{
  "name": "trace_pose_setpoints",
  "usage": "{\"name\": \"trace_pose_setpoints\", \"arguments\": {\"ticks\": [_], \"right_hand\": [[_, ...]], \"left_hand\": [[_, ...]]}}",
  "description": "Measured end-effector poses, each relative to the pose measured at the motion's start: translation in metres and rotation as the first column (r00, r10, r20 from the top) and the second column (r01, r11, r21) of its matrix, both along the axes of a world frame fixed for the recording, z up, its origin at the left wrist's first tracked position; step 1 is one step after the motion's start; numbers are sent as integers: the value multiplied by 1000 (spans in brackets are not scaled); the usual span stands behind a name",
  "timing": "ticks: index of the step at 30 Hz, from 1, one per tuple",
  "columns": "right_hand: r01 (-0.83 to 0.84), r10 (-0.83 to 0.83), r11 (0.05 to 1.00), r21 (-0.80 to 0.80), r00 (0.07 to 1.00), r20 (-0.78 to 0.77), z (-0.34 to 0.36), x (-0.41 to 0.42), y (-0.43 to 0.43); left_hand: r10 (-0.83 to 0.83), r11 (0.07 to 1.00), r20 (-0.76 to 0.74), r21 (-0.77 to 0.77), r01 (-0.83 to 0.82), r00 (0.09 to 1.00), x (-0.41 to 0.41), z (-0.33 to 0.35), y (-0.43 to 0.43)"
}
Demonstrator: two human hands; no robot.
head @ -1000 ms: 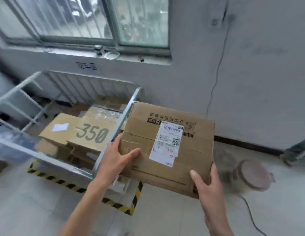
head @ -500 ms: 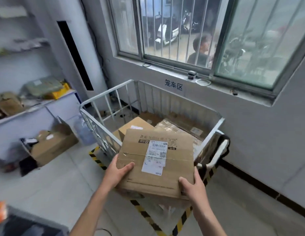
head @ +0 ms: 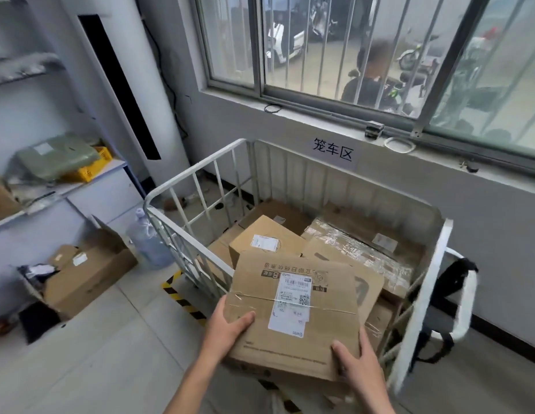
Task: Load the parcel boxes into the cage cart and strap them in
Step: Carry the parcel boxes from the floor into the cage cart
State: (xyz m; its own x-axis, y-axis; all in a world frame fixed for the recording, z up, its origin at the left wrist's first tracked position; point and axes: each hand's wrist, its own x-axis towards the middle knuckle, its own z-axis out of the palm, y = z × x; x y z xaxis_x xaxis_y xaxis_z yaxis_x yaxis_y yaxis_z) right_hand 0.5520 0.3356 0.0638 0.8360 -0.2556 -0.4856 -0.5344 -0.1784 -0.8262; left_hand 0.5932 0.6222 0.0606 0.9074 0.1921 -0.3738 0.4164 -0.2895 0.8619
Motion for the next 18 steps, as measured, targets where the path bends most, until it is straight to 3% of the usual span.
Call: {"name": "trace_pose_setpoints", "arguments": {"ticks": [8,15,18], "right_hand": [[10,2,974,-225,999,52,-20,163,98],[1,6,968,-251,1000,26,-18,264,188],[73,-78,969,-235,997,-16,-24,305,214]], "left_hand": [[29,999,20,33,-30,999,156,-4,90],[49,998,-8,27,-48,999,262,-2,175],[58,998,-100,0,-58,993,318,-12,207]]}}
